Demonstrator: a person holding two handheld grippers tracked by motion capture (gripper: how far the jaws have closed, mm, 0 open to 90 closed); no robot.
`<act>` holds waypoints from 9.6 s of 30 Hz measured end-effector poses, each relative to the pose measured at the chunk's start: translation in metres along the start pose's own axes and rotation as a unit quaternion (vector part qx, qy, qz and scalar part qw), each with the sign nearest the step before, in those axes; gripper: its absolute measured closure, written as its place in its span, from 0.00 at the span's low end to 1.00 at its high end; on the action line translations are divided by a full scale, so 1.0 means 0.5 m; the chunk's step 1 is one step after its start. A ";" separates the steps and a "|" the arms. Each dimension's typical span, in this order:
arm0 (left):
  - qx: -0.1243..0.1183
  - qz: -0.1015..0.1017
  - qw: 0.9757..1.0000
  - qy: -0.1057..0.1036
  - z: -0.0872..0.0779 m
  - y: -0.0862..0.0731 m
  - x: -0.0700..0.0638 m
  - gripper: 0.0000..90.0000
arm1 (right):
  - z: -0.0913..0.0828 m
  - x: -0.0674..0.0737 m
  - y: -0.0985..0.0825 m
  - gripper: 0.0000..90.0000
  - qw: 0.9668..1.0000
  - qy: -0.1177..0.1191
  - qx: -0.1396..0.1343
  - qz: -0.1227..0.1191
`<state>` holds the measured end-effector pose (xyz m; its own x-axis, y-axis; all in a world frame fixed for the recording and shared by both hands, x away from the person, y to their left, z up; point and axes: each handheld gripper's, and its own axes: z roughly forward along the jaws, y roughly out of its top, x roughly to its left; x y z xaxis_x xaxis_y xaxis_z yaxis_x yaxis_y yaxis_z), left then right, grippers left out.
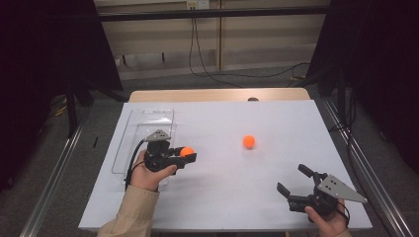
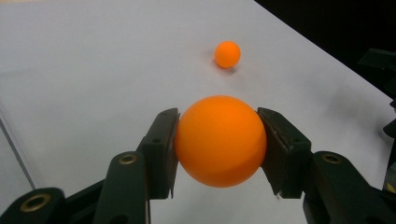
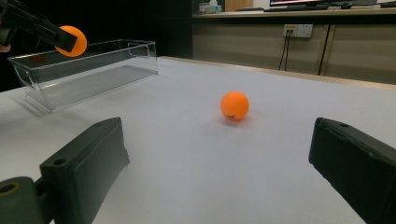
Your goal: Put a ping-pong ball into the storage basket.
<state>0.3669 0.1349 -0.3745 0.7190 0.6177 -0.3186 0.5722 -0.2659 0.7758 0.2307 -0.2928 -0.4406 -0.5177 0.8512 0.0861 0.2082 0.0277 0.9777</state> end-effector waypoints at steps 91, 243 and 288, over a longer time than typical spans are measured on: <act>-0.027 -0.018 0.999 0.031 -0.062 0.009 0.036 0.56 | 0.000 0.000 0.000 0.04 1.000 0.001 0.000 0.000; -0.054 -0.032 0.989 0.134 -0.131 -0.018 0.122 0.56 | -0.001 -0.001 0.001 0.04 1.000 0.001 0.001 0.000; -0.039 -0.040 0.982 0.182 -0.125 -0.043 0.156 0.56 | -0.001 0.000 0.001 0.04 1.000 0.002 0.000 -0.001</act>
<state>0.3861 0.2350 -0.3818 0.4757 0.8620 -0.1749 0.5795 -0.1575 0.7996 0.2304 -0.2931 -0.4401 -0.5206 0.8496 0.0851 0.2074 0.0291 0.9778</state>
